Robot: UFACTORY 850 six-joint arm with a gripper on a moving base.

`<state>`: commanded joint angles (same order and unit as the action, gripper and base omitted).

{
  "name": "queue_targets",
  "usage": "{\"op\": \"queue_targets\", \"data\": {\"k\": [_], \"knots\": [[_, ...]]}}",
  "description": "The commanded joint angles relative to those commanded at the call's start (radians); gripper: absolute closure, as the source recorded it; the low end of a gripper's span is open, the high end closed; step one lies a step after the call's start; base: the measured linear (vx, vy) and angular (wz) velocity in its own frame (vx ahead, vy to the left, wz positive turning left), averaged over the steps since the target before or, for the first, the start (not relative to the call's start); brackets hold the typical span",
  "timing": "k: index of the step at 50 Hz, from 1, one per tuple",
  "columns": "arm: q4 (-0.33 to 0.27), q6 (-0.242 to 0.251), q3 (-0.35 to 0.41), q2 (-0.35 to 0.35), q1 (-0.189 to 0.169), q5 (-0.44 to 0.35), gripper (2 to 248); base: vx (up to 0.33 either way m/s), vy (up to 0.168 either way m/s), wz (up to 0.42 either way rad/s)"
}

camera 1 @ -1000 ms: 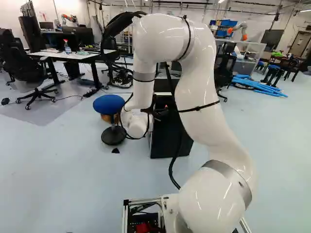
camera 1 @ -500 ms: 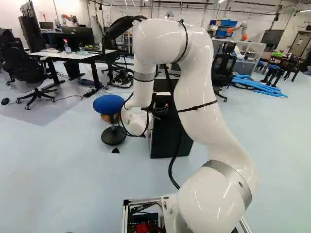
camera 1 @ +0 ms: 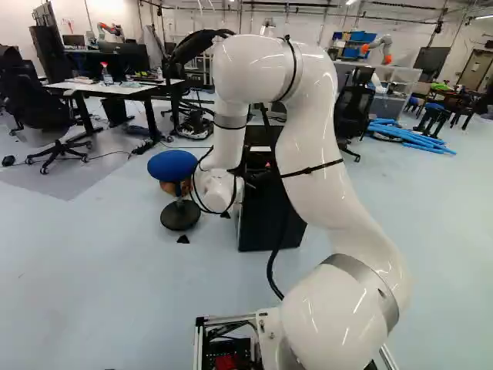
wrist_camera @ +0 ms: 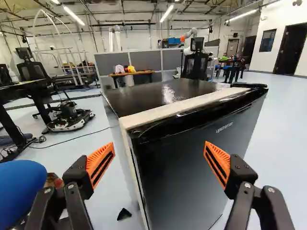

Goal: Grab a drink from the fridge

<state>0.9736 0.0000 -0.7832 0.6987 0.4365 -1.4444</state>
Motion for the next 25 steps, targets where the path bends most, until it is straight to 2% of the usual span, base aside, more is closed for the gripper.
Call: {"op": "queue_targets", "data": {"k": [25], "knots": [[0.000, 0.000, -0.026, 0.015, -0.019, 0.000, 3, 0.000, 0.000, 0.000]]}}
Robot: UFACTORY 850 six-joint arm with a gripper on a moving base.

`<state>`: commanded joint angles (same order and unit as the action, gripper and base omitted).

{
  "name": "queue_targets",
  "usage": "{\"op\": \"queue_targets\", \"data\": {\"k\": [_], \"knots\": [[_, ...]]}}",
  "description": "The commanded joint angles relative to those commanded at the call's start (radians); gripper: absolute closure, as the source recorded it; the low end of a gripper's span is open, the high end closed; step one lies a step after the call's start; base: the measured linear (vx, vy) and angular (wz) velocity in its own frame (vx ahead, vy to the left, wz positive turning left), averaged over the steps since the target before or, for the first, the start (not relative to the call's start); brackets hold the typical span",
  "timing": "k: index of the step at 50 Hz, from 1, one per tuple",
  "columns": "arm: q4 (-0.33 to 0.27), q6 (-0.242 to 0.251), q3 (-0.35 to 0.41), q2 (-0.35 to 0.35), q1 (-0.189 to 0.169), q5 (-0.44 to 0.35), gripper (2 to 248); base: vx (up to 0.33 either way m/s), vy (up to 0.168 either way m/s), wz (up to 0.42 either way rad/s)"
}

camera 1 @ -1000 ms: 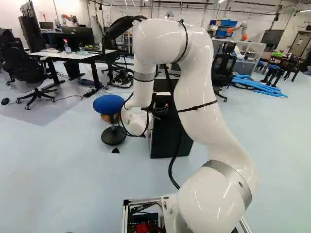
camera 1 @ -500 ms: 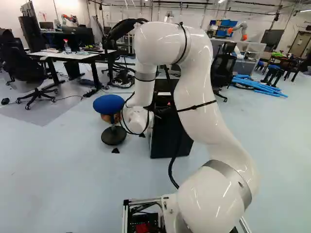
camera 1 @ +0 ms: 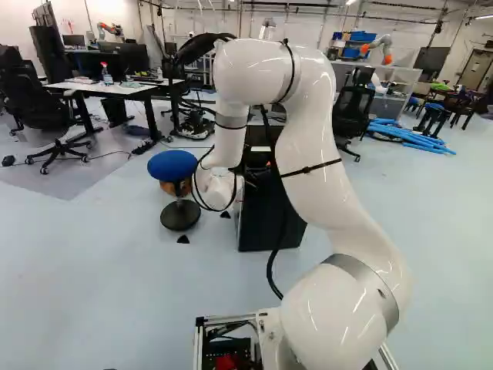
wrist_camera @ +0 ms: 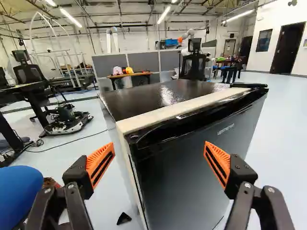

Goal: Grab a drink from the fridge

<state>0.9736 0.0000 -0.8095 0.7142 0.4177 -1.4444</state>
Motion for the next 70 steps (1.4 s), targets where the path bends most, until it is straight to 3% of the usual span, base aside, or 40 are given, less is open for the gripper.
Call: {"op": "queue_targets", "data": {"k": [46, 70], "knots": [[0.001, 0.000, -0.007, 0.004, -0.014, 0.000, 3, 0.000, 0.000, 0.000], [0.044, 0.000, -0.007, 0.004, -0.014, 0.000, 3, 0.000, 0.000, 0.000]]}}
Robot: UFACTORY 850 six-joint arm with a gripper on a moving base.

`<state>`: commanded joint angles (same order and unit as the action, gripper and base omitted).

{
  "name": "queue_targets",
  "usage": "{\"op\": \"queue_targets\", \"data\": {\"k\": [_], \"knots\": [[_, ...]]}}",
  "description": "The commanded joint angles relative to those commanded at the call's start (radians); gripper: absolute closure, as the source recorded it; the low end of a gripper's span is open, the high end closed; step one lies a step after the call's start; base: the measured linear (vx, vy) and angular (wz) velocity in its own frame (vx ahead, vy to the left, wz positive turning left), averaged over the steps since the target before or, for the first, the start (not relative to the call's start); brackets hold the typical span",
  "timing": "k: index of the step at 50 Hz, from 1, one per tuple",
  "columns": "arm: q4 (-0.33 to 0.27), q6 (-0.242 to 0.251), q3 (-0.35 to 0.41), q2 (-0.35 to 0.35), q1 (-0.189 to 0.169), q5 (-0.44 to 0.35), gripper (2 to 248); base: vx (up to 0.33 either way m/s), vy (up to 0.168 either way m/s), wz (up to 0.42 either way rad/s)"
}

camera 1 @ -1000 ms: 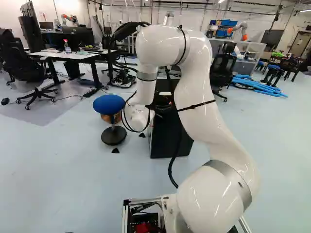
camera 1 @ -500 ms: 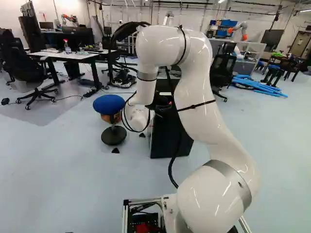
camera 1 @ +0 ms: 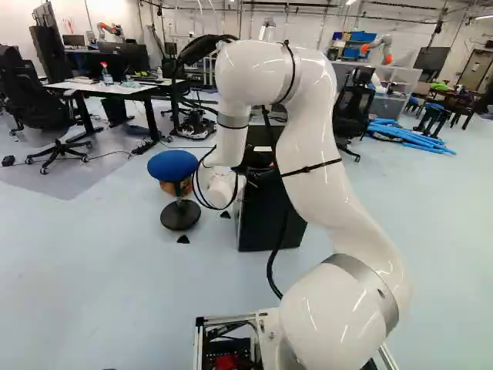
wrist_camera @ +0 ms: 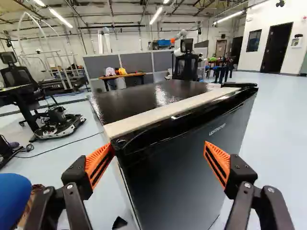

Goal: Grab a drink from the fridge

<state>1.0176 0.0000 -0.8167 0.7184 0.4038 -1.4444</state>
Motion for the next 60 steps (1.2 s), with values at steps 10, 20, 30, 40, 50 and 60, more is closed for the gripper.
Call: {"op": "queue_targets", "data": {"k": [10, 20, 30, 40, 50, 60], "knots": [[0.021, 0.000, 0.000, 0.000, 0.000, 0.000, 3, 0.000, 0.000, 0.000], [0.042, 0.000, 0.006, -0.003, 0.002, 0.000, 3, 0.000, 0.000, 0.000], [0.063, 0.000, 0.033, -0.019, 0.018, 0.000, 3, 0.000, 0.000, 0.000], [0.084, 0.000, 0.072, -0.041, 0.043, 0.000, 3, 0.000, -0.002, 0.000], [0.105, 0.000, 0.112, -0.063, 0.068, 0.000, 3, 0.000, 0.000, 0.000], [0.128, 0.000, 0.121, -0.068, 0.073, 0.000, 3, 0.000, 0.000, 0.000]]}}
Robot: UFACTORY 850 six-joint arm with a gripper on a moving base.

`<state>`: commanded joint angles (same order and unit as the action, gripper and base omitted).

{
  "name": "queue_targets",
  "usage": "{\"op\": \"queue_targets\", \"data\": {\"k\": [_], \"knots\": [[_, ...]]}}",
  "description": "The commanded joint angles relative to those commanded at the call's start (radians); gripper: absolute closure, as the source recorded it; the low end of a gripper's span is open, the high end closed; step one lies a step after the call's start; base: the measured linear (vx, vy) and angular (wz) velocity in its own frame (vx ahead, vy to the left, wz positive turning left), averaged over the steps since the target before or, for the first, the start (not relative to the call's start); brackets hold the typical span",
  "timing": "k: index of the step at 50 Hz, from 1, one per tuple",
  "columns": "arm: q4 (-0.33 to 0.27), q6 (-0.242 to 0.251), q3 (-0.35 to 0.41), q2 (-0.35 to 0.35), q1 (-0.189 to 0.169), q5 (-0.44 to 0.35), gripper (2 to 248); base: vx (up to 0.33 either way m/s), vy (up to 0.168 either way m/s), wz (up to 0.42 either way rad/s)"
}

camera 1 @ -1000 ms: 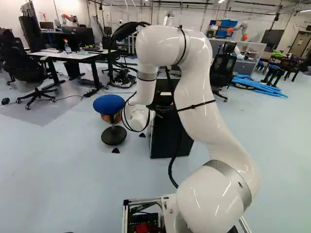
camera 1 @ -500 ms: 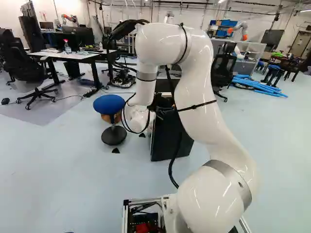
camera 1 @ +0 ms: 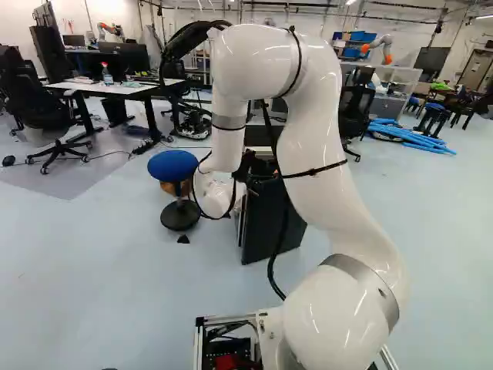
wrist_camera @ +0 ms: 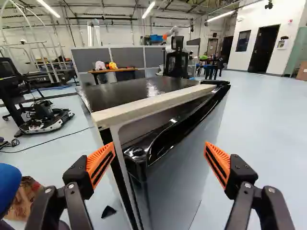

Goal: Grab a drink from the fridge

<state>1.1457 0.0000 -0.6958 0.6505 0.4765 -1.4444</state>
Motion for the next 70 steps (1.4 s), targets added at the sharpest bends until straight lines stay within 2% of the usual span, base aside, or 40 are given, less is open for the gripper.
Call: {"op": "queue_targets", "data": {"k": [25, 70], "knots": [[0.066, 0.000, 0.002, -0.001, 0.000, 0.000, 3, 0.000, 0.000, 0.000], [0.256, 0.000, 0.058, -0.029, 0.018, 0.000, 3, 0.000, 0.000, 0.000]]}}
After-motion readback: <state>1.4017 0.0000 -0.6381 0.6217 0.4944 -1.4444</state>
